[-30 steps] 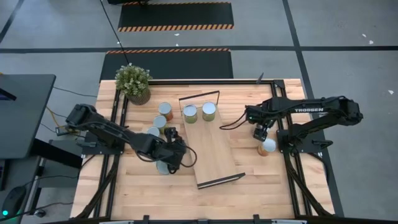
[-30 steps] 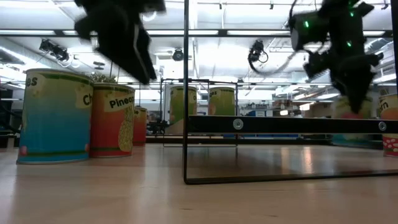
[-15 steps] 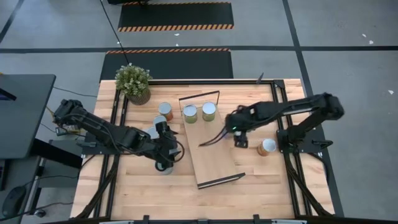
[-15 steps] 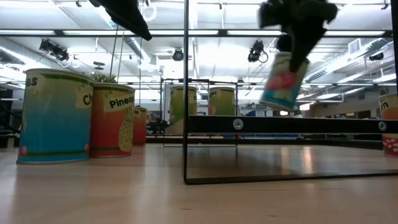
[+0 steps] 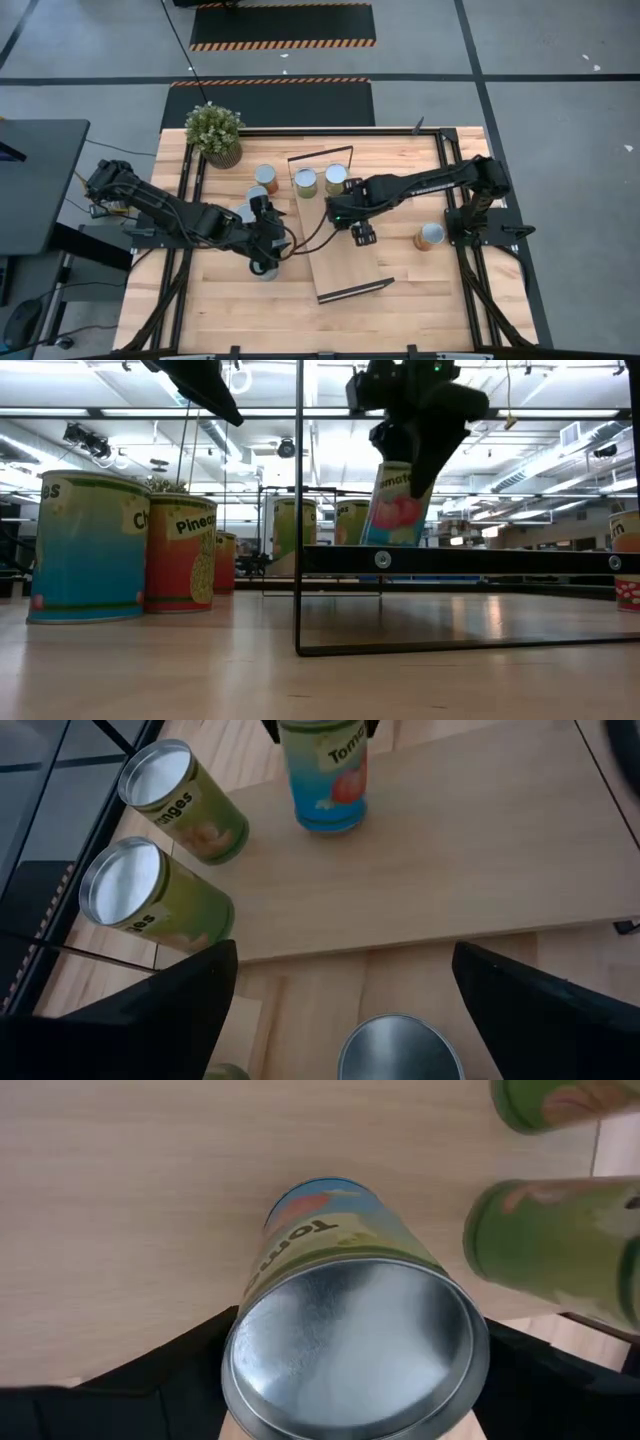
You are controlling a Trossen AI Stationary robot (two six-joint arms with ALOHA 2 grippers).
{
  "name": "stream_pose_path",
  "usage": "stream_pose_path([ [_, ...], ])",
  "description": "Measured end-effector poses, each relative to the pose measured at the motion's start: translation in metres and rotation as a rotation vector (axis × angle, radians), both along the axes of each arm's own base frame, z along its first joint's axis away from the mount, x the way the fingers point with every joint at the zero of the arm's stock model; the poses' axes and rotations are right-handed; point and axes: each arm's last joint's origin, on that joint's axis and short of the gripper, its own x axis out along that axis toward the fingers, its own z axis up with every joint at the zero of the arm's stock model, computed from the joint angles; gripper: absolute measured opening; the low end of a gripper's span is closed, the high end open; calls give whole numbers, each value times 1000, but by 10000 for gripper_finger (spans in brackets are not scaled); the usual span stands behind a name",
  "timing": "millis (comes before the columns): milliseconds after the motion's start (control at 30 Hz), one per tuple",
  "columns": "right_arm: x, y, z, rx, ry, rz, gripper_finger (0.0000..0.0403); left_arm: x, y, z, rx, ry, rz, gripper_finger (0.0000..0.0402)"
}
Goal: Pick and place cans onto a shelf
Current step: Put the canned tomatoes on the shelf
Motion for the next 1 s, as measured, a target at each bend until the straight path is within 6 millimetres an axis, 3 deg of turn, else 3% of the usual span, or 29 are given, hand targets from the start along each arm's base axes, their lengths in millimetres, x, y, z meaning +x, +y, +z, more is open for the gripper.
stream_pose_path([
  [233,-1,-3,3,-57,-9,3,374,0,0,0,0,2,0,375],
  [567,-7,-1,15,-56,-64,-42,379,0,0,-1,-1,2,2,375],
  [867,-16,21,26,-117,-109,45,377,-1,0,-1,1,7,0,375],
  [1000,-23,32,16,-222,-132,68,377,-1,0,-1,-3,6,4,375],
])
